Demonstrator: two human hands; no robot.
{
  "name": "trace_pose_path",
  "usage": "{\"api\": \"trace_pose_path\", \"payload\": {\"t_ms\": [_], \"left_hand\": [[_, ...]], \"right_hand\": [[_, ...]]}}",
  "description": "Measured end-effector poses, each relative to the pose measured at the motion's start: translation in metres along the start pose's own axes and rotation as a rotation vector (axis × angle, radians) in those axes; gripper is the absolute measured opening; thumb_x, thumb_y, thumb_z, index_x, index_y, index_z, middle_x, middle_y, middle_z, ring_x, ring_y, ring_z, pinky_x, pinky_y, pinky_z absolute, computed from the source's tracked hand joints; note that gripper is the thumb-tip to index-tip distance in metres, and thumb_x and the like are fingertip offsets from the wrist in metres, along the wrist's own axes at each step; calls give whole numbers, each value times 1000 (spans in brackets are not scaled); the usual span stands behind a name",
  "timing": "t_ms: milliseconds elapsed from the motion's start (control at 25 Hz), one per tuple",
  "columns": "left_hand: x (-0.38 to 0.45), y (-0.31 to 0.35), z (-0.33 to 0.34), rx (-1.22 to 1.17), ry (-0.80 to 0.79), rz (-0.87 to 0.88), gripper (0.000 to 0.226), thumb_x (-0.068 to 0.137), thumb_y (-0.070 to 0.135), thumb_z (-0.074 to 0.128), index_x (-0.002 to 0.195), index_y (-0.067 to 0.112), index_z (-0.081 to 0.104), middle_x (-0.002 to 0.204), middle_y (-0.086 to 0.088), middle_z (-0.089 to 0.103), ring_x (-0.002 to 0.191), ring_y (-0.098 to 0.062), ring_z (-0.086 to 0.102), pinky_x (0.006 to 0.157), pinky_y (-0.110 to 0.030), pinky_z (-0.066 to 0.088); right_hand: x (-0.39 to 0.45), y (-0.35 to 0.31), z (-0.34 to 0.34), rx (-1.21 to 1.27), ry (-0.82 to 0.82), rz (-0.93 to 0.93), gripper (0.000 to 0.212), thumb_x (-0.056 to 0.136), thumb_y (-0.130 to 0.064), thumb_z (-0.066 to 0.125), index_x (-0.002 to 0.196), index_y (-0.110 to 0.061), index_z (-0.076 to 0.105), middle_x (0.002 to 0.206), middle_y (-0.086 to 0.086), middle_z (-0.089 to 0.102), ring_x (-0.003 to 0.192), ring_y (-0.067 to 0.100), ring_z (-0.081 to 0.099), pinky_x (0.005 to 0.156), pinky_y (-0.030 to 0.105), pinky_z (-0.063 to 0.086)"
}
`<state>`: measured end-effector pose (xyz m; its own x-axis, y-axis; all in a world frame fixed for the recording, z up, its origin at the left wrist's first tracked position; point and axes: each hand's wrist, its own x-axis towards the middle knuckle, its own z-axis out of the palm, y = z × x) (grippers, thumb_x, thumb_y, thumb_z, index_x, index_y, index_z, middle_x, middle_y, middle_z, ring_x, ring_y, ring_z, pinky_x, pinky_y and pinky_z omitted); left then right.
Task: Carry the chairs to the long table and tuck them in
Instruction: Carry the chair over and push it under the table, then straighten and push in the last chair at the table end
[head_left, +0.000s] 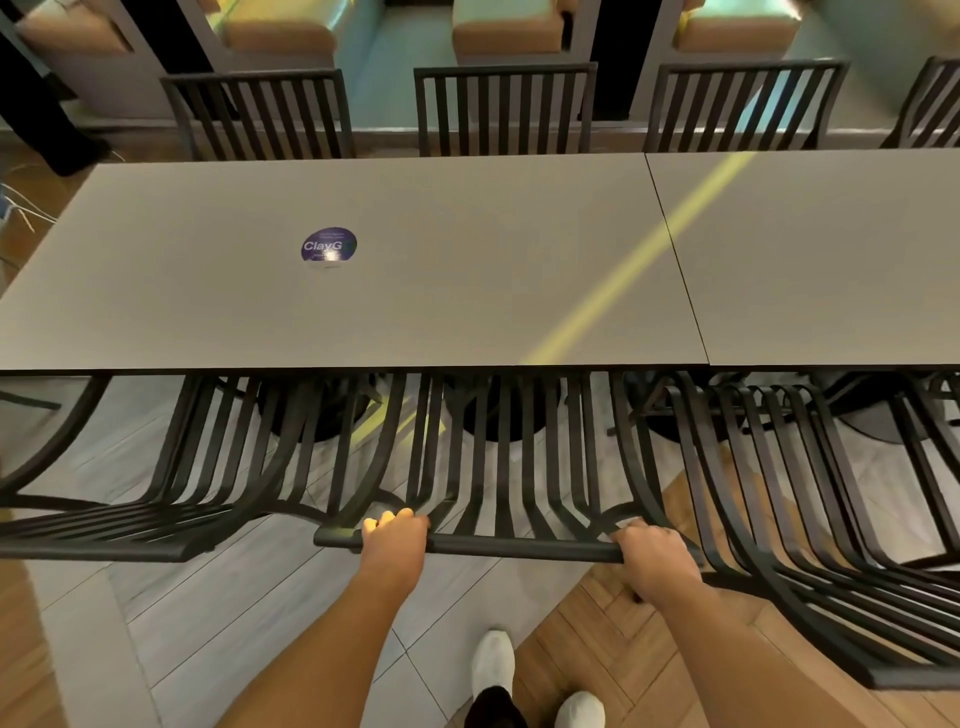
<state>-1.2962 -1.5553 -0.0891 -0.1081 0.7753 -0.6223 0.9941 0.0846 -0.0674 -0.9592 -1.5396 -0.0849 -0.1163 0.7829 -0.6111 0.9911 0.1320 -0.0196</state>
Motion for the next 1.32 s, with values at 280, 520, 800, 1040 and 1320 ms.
{"api": "trace_pose_path", "payload": {"t_ms": [280, 520, 800, 1040, 1320], "left_hand": [[-8, 25, 1, 25, 33, 11, 48, 98, 15, 65, 143, 26, 51, 139, -2, 54, 132, -24, 45, 112, -42, 33], [-15, 42, 0, -27, 42, 7, 49, 97, 15, 65, 143, 25, 51, 139, -2, 54, 132, -25, 45, 111, -43, 34], [-21, 43, -14, -180, -33, 119, 50, 95, 50, 65, 138, 28, 54, 133, 0, 55, 128, -22, 45, 110, -42, 37], [-44, 134, -62, -285, 42, 386, 66, 96, 55, 61, 152, 24, 45, 146, -4, 48, 139, -25, 39, 114, -44, 39], [-78, 290, -79, -348, 158, 584, 40, 103, 47, 52, 131, 22, 65, 122, 0, 65, 114, -17, 60, 99, -37, 50]], "right_hand": [[1, 24, -4, 80, 7, 32, 30, 93, -23, 65, 123, -31, 63, 113, -6, 61, 110, 18, 59, 103, 37, 49], [5, 35, -6, 44, -3, 72, 35, 93, -21, 65, 127, -29, 62, 118, -3, 59, 117, 21, 56, 108, 39, 45], [-16, 33, -16, 320, -17, 65, 50, 88, -48, 67, 135, -34, 57, 132, -6, 59, 131, 20, 49, 121, 44, 24], [-67, 64, -36, 607, 208, 154, 30, 96, -47, 61, 121, -31, 66, 106, -13, 65, 91, 3, 60, 84, 27, 53], [-129, 198, -31, 549, 273, 225, 24, 100, -41, 55, 117, -28, 67, 107, -8, 68, 97, 13, 63, 86, 30, 53]]}}
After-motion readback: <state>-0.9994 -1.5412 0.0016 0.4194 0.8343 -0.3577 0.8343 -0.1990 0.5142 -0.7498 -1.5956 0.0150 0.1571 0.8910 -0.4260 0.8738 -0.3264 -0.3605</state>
